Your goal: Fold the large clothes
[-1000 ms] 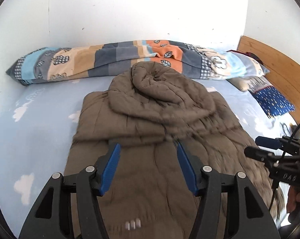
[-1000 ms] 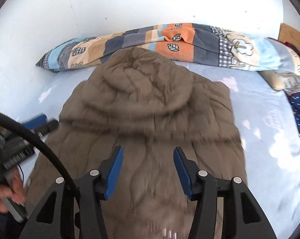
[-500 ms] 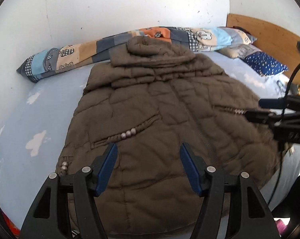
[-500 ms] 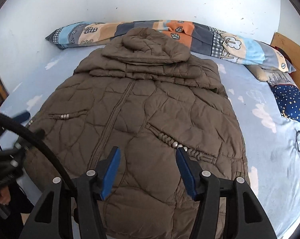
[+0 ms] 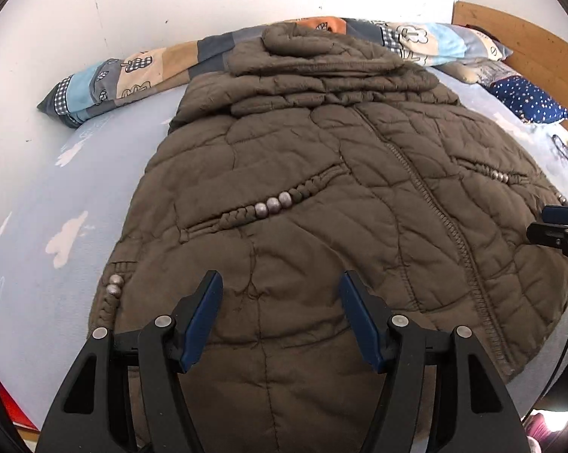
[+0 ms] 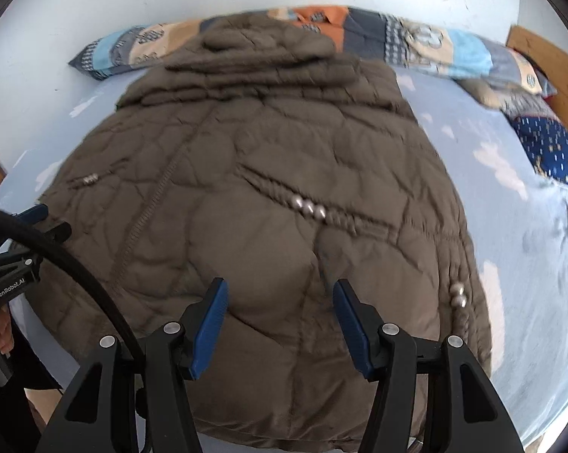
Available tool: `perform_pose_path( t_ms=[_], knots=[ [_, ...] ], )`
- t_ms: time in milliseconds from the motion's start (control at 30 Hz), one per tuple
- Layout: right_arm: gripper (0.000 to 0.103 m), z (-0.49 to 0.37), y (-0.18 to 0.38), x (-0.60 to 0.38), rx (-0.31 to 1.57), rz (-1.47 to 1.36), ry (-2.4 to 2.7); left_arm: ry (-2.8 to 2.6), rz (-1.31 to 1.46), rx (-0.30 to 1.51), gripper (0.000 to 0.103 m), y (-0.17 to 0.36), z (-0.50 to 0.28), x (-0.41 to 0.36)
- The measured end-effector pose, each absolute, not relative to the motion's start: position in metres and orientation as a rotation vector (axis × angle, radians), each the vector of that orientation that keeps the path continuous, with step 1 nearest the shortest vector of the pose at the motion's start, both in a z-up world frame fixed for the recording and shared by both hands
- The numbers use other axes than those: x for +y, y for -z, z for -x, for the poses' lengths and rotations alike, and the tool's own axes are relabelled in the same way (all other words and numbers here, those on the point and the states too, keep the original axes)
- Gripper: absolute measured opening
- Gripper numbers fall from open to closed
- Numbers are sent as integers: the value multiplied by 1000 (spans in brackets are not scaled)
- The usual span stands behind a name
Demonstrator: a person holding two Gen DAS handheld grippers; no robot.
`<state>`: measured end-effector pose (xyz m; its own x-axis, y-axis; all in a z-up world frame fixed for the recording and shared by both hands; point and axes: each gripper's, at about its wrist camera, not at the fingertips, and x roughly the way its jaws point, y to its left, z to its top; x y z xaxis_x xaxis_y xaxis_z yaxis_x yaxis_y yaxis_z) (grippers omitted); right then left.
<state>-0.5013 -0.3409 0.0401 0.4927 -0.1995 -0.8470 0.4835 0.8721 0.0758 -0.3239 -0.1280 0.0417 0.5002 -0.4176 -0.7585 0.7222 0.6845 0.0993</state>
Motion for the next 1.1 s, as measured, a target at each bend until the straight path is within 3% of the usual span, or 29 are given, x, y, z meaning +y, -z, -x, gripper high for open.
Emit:
perform_pose_path(
  t_ms=[1100],
  knots=[
    [78, 496, -18, -340, 1017, -325, 404, 700, -472, 767, 75, -31, 321, -134]
  ],
)
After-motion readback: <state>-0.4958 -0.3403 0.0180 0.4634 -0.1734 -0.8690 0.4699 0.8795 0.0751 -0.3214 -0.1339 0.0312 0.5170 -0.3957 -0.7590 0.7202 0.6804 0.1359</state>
